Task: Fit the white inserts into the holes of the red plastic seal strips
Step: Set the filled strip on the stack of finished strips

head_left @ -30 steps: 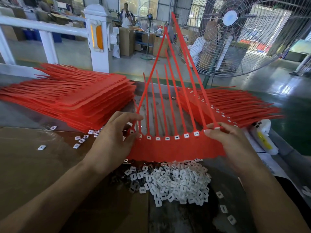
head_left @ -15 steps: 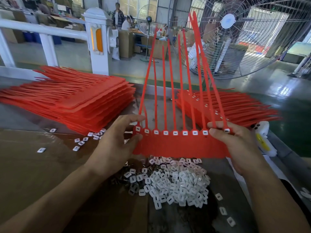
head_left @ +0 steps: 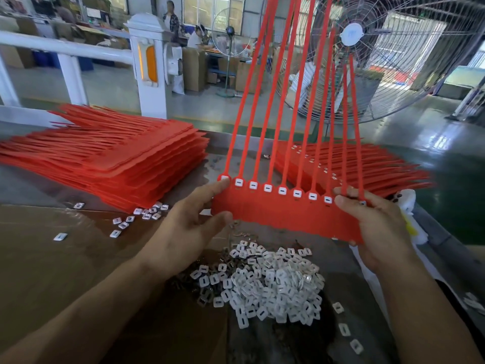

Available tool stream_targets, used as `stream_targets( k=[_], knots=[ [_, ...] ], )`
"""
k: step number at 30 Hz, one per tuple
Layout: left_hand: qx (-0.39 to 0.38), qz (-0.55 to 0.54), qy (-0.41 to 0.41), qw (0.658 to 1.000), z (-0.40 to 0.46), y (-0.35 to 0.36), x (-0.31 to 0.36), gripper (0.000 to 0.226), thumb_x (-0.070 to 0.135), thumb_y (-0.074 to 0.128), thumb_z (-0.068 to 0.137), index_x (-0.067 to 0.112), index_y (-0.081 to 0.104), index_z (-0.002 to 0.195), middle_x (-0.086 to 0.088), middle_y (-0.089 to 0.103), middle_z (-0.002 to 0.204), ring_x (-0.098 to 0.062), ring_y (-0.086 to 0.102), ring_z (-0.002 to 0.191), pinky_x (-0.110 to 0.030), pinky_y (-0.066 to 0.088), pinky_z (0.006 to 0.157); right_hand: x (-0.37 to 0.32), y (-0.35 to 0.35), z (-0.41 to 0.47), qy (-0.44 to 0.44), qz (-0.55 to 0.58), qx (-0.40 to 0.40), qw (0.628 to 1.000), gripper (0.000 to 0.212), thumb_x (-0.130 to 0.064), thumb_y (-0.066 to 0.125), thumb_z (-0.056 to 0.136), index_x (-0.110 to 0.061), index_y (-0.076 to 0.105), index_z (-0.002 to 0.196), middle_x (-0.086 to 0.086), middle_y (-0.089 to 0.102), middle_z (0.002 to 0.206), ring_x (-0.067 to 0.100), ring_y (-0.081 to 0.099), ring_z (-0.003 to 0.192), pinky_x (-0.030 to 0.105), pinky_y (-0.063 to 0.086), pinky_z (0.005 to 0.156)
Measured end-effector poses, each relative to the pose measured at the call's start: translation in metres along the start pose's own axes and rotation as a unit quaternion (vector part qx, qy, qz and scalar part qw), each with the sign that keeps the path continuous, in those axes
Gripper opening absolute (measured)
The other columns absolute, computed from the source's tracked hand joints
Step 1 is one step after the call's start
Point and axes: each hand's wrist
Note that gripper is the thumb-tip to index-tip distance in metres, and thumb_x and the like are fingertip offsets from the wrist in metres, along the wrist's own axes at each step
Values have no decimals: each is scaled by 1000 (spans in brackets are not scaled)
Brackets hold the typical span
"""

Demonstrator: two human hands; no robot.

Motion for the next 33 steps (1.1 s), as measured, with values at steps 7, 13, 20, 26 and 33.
stream_targets(
  k=[7, 13, 20, 26, 33],
  knots=[
    [-14, -48, -21, 999, 0, 0, 4, 58, 22, 70, 94, 39, 50, 146, 21, 61, 137, 2, 57, 125, -9, 49, 90, 0, 3, -1, 8, 0, -19, 1000, 18, -9, 72, 92, -25, 80, 90, -2, 78, 81, 12, 70, 62, 27, 44, 49],
    [-3, -65, -42, 997, 0, 0, 11, 59, 24, 70, 93, 39, 50, 146, 21, 65, 130, 1, 63, 114, -4, 49, 78, -1, 4, 1, 23, 13, -26, 999, 15, -7, 70, 93, -19, 77, 99, -3, 78, 83, 13, 72, 65, 27, 49, 51],
    [-14, -90, -66, 994, 0, 4, 15, 59, 21, 70, 92, 42, 51, 144, 4, 69, 124, -4, 68, 106, -11, 53, 73, 0, 0, 14, 60, 60, 8, 996, 18, -1, 64, 94, -7, 70, 110, 4, 75, 83, 20, 67, 67, 28, 43, 57],
    [-74, -81, -63, 992, -2, 8, 8, 64, 29, 76, 90, 43, 49, 146, 5, 66, 128, -5, 65, 114, -16, 54, 82, -1, -15, 27, 110, 62, 86, 988, 13, -5, 65, 95, -18, 65, 90, -6, 72, 79, 2, 65, 50, 15, 35, 35],
    [-102, -41, -53, 993, -1, 10, -1, 68, 52, 77, 77, 51, 51, 140, 10, 62, 134, -6, 60, 122, -30, 54, 96, 2, -4, 36, 92, 111, 111, 983, 7, -12, 62, 103, -7, 62, 108, 5, 68, 107, 16, 69, 75, 20, 52, 44]
  ],
)
Point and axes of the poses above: each hand's wrist, its own z-axis towards the middle knuckle, its own y-axis out of the palm, x = y × z
